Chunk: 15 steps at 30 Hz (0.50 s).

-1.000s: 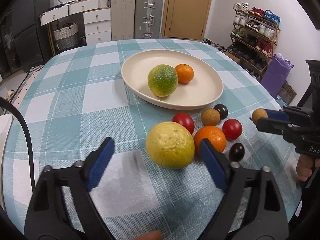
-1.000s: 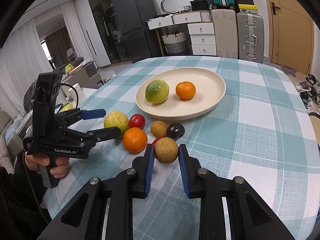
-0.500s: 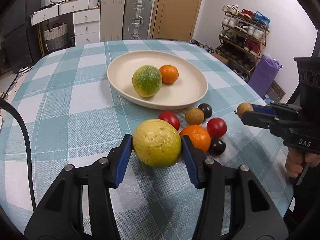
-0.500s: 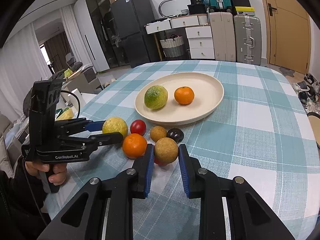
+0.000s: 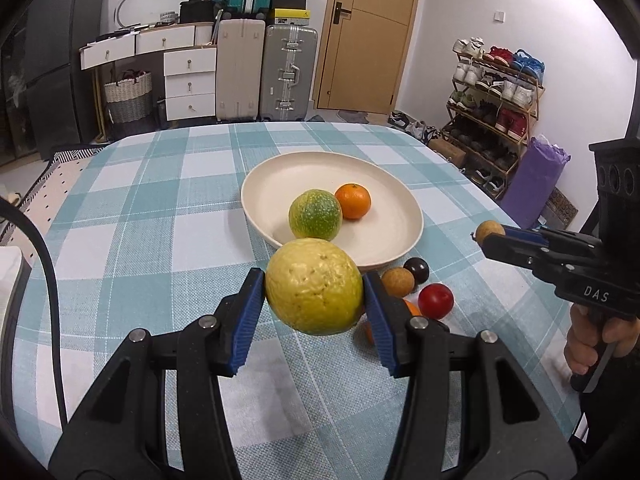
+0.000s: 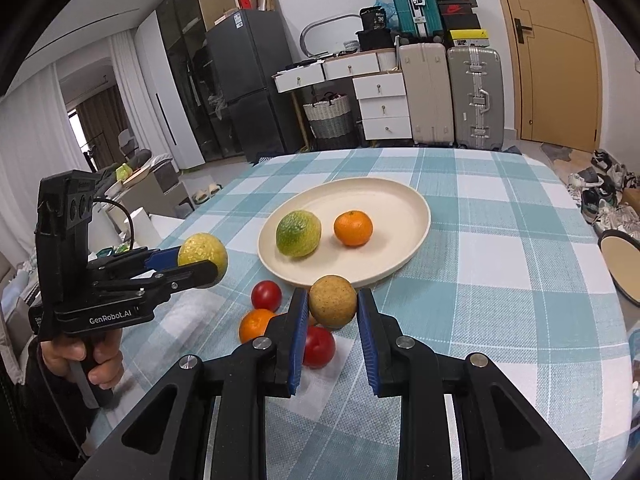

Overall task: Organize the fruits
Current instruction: 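Carry the yellow lemon and brown kiwi in both grippers onto the cream plate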

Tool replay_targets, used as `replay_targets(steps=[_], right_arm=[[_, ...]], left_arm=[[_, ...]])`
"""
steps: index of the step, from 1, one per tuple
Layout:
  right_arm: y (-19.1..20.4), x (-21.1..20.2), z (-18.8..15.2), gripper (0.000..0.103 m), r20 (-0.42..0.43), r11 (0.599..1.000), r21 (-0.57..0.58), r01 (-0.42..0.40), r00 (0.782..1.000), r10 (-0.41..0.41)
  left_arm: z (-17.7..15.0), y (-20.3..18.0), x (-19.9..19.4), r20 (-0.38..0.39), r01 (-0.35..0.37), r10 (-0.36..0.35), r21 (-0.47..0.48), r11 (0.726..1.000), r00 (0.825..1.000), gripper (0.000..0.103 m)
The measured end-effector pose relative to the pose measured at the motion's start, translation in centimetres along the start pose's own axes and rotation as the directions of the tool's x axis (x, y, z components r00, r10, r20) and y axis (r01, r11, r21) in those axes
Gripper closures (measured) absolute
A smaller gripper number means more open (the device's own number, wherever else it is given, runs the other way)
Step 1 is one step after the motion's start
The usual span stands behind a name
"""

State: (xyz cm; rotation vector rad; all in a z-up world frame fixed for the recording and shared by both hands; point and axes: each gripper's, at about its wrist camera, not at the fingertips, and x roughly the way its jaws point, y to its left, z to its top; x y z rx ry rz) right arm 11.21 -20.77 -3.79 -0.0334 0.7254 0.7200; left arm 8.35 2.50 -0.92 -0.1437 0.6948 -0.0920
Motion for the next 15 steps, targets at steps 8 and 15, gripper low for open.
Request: replay_targets(steps=[8, 15], right_arm=[[0.0, -0.1, 1.0, 0.078, 0.016, 1.000, 0.002, 0.022, 1.000, -0.022], [-0.3, 0.1, 1.9, 0.078, 0.034, 0.999, 0.018, 0.033, 0.999, -0.034]], left_arm=[[0.5, 0.0, 0.3, 0.007, -0.002, 0.002, 0.012, 1.000, 1.000, 0.056], [1.0, -0.5, 1.0, 0.006, 0.005, -0.005, 0.020, 1.000, 1.000, 0.056]])
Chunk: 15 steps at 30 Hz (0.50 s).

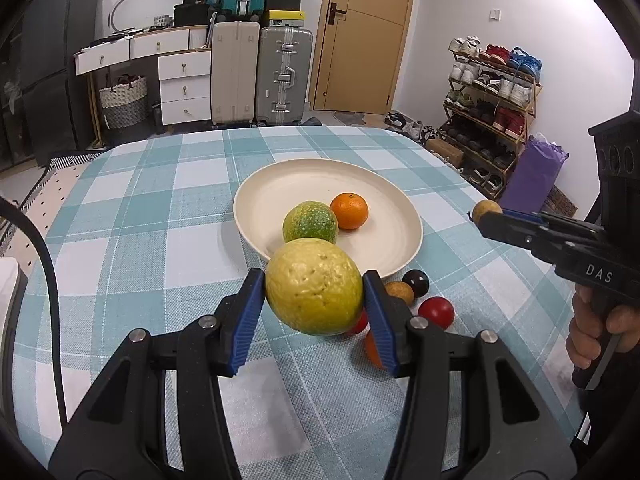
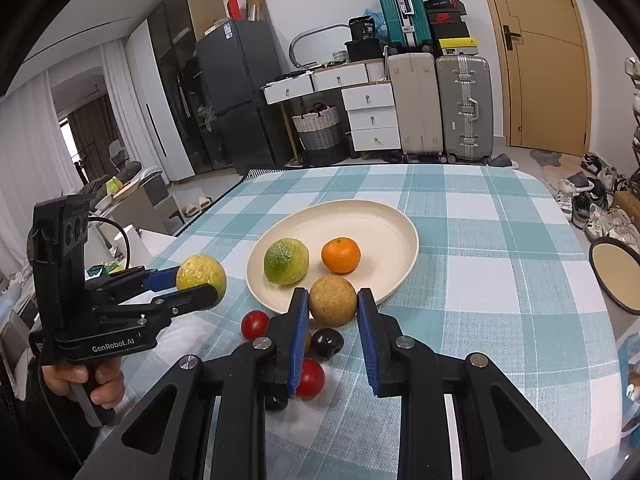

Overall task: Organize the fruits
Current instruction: 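Carry the yellow lemon and brown kiwi in both grippers onto the cream plate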

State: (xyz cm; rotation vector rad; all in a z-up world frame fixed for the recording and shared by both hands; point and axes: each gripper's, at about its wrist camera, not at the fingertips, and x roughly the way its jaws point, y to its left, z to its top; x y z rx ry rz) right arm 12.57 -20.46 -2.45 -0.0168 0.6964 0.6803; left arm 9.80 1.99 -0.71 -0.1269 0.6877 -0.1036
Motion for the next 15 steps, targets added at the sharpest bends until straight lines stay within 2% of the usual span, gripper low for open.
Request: replay_targets(steps=[15], right_arm=[[0.2, 2.8, 2.1, 0.078, -0.001, 1.000, -0.011, -0.013, 1.000, 0.013]], left_arm=[[1.6, -1.2, 2.7, -0.019, 0.021, -0.021, 0.022, 1.000, 1.000, 0.056]])
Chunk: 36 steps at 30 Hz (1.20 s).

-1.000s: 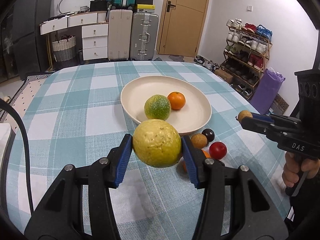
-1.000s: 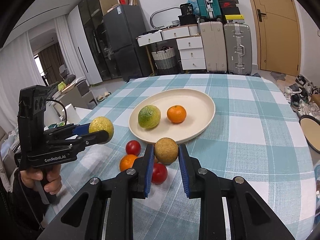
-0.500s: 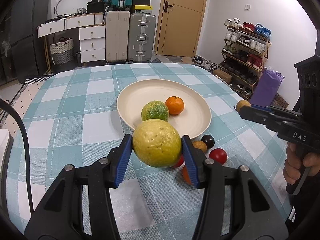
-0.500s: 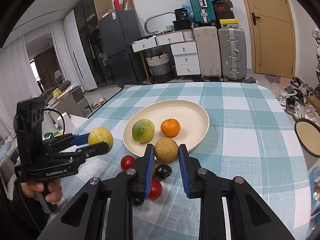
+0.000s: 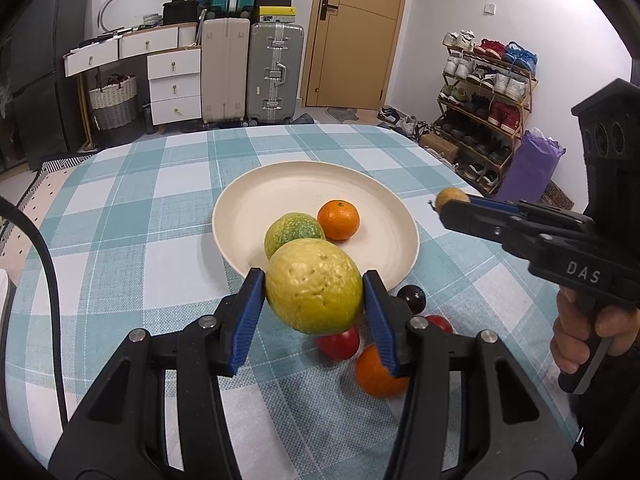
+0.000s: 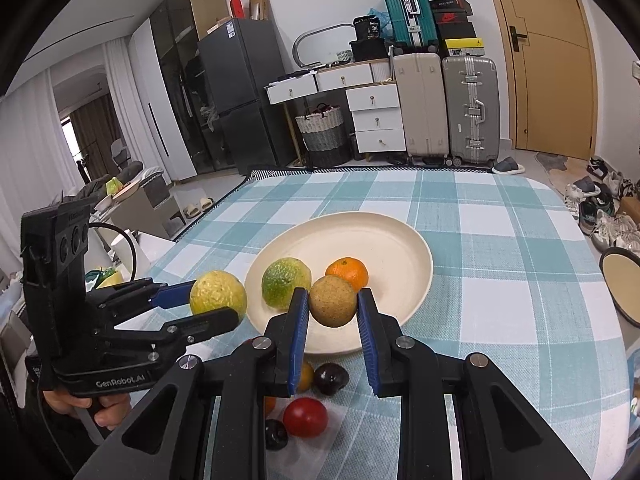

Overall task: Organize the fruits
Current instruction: 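Carry the yellow lemon and brown kiwi in both grippers onto the cream plate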

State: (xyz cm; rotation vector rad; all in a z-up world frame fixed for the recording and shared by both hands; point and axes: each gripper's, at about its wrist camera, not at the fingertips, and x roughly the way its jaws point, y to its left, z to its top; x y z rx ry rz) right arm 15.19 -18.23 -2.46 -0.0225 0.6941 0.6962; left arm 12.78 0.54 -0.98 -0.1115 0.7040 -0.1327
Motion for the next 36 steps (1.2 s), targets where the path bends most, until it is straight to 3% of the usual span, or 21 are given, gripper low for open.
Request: replay_targets(steps=[21, 36], right_arm=[[-2.0, 4.2, 0.4, 0.078, -0.058, 0.999, 0.029, -0.016, 0.998, 0.018], [-2.5, 4.8, 0.0, 0.078, -0.071, 0.998, 0.047, -0.029, 0.997, 0.033]], left_arm=[[1.0, -0.3, 3.3, -0.048, 0.011, -0.009, 0.027, 1.000, 0.999, 0.056], [1.3, 0.6, 5.9, -0.077, -0.001, 0.002, 0.011, 1.000, 0.997, 0.056]])
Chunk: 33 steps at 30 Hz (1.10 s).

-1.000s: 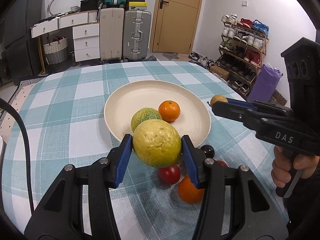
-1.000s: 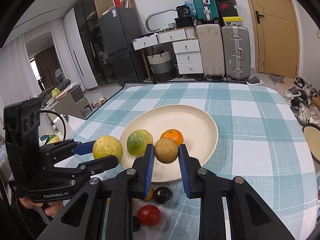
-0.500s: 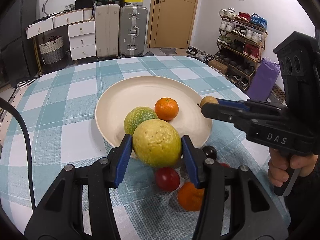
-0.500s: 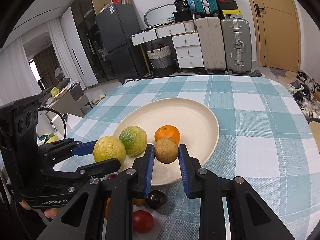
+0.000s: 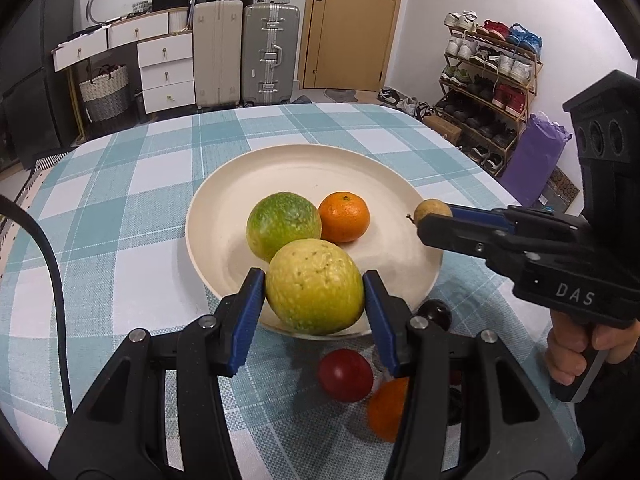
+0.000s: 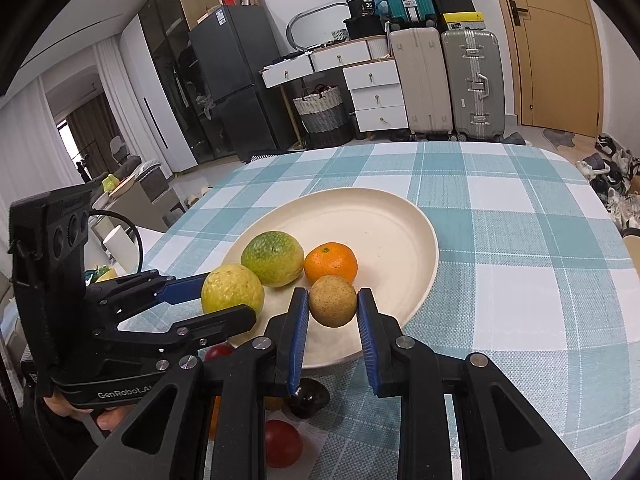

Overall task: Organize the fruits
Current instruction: 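Carry the yellow lemon and brown kiwi in both grippers onto the cream plate, then open both grippers to release the lemon and kiwi on the plate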

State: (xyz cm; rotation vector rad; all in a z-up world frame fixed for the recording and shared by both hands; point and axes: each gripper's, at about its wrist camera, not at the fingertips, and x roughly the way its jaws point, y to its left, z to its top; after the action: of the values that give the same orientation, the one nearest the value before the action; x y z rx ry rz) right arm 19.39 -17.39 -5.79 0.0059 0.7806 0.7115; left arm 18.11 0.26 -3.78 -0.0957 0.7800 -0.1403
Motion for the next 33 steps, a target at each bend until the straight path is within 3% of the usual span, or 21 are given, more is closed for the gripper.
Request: replay_targets(steps=[20, 25, 27, 30, 33], right_arm=[[0.0, 1.8, -0.4, 0.078, -0.039, 0.999, -0.011, 0.049, 0.998, -0.049], [-0.1, 1.7, -0.4, 0.054, -0.030, 0.999, -0.011, 0.044, 0.999, -0.044], [0.1, 1.6, -0.4, 0.051, -0.021, 0.998, -0.023, 0.053, 0.998, -0.053], [0.2, 1.3, -0.5, 0.038, -0.011, 0.998, -0.030, 0.063, 0.998, -0.064], [0.3, 0.7, -0.6, 0.032, -0.002, 0.997, -0.037, 0.068, 0.998, -0.068]], left_arm=[[0.1, 1.1, 0.6, 0.013, -0.051, 0.052, -0.036, 0.998, 0.999, 0.056], [0.1, 1.2, 0.4, 0.022, -0.060, 0.061, -0.046, 0.997, 0.998, 0.055], [0.1, 1.3, 0.2, 0.034, -0.055, 0.057, -0.059, 0.997, 0.998, 0.055], [0.1, 1.4, -0.4, 0.040, -0.035, 0.037, -0.061, 0.998, 0.999, 0.055], [0.0, 1.6, -1.4, 0.054, -0.006, 0.010, -0.068, 0.998, 0.998, 0.041]])
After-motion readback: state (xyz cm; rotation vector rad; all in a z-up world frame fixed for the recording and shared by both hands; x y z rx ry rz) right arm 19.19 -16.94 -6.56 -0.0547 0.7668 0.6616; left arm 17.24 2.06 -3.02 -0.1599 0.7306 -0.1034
